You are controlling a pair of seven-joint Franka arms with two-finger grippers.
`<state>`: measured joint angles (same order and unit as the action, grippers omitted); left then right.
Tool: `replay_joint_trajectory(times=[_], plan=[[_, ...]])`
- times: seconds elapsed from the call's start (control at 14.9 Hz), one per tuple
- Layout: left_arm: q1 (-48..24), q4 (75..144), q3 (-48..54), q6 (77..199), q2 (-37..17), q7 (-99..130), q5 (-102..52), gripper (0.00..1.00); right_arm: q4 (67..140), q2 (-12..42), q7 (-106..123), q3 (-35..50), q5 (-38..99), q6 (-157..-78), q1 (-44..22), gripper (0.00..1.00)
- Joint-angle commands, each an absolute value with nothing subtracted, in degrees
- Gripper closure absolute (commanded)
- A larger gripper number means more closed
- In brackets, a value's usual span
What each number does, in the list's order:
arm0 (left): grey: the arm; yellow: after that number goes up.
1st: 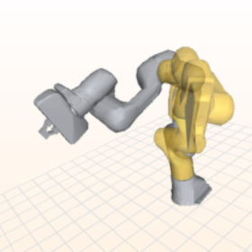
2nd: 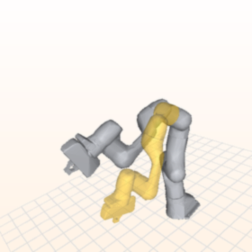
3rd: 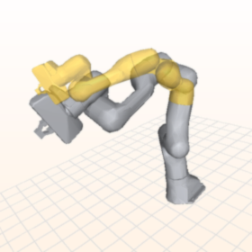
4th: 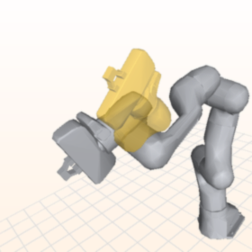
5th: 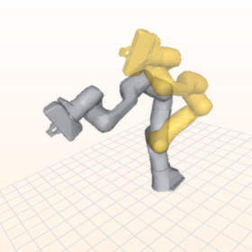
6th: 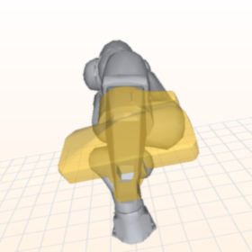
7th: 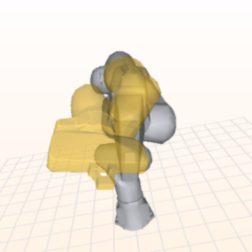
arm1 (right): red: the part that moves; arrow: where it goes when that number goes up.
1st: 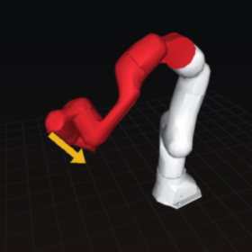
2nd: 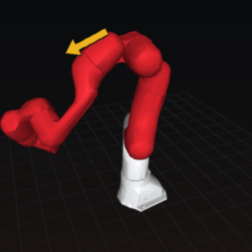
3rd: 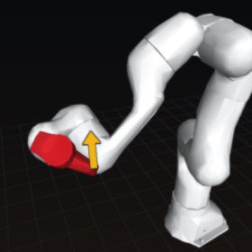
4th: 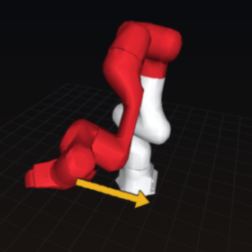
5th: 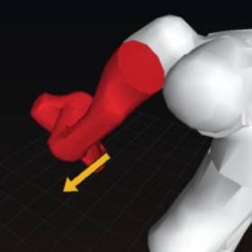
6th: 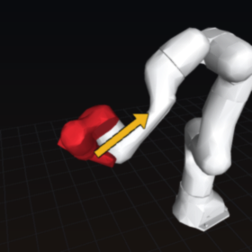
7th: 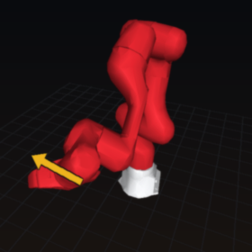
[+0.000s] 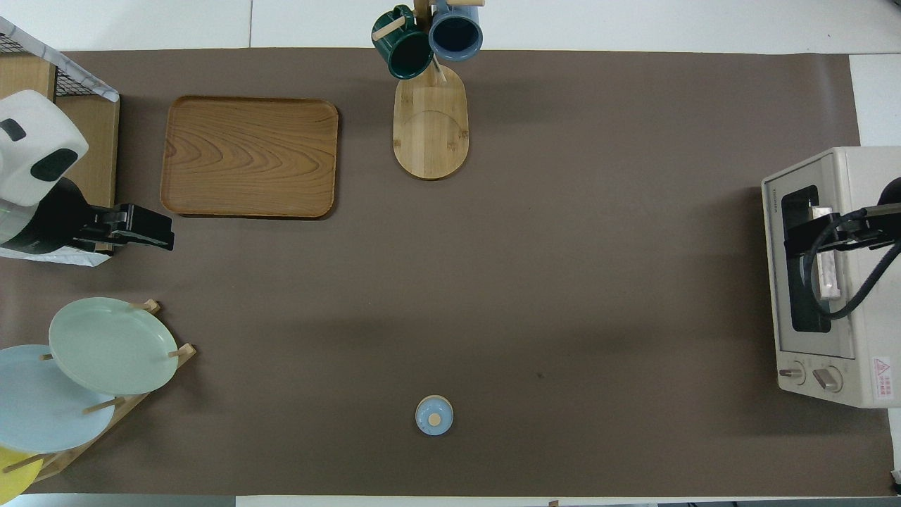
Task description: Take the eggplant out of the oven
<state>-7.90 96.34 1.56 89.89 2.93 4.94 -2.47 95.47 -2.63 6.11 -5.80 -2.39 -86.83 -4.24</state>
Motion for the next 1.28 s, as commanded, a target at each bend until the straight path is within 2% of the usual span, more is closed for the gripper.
replay_joint_trajectory(times=[0.0,0.4,0.47,0.54,0.6,0.67,0.94,1.21], plan=[[-7.82,96.68,1.58,90.09,3.52,4.83,-1.32,0.00,96.15,-3.43,5.45,-5.54,-1.05,-87.98,-3.78,0.00],[-7.82,96.77,1.58,90.09,3.52,4.92,-1.41,0.00,97.20,-3.69,6.76,-5.54,-1.32,-88.68,-3.26,0.00],[-7.82,96.77,1.58,90.09,3.52,4.83,-1.32,0.00,98.95,-4.21,9.64,-5.62,-1.14,-90.42,-3.25,0.08],[-7.82,96.77,1.58,90.09,3.52,4.83,-1.32,0.00,101.14,-5.35,13.50,-5.71,-1.14,-92.79,-3.25,0.47],[-7.82,96.77,1.58,90.09,3.52,4.92,-1.41,0.00,102.90,-5.97,16.58,-5.97,-1.14,-94.81,-3.08,0.95],[-7.82,96.77,1.58,90.09,3.52,4.92,-1.32,0.00,103.88,-6.06,17.39,-6.06,-1.14,-96.31,-2.64,1.00],[-7.82,96.77,1.58,90.09,3.52,4.83,-1.32,0.00,109.33,-7.73,16.44,-6.15,-1.05,-101.42,-0.70,1.00],[-7.82,96.77,1.58,90.09,3.52,4.92,-1.32,0.00,113.54,-7.82,4.51,-6.15,-5.00,-103.70,1.39,1.00]])
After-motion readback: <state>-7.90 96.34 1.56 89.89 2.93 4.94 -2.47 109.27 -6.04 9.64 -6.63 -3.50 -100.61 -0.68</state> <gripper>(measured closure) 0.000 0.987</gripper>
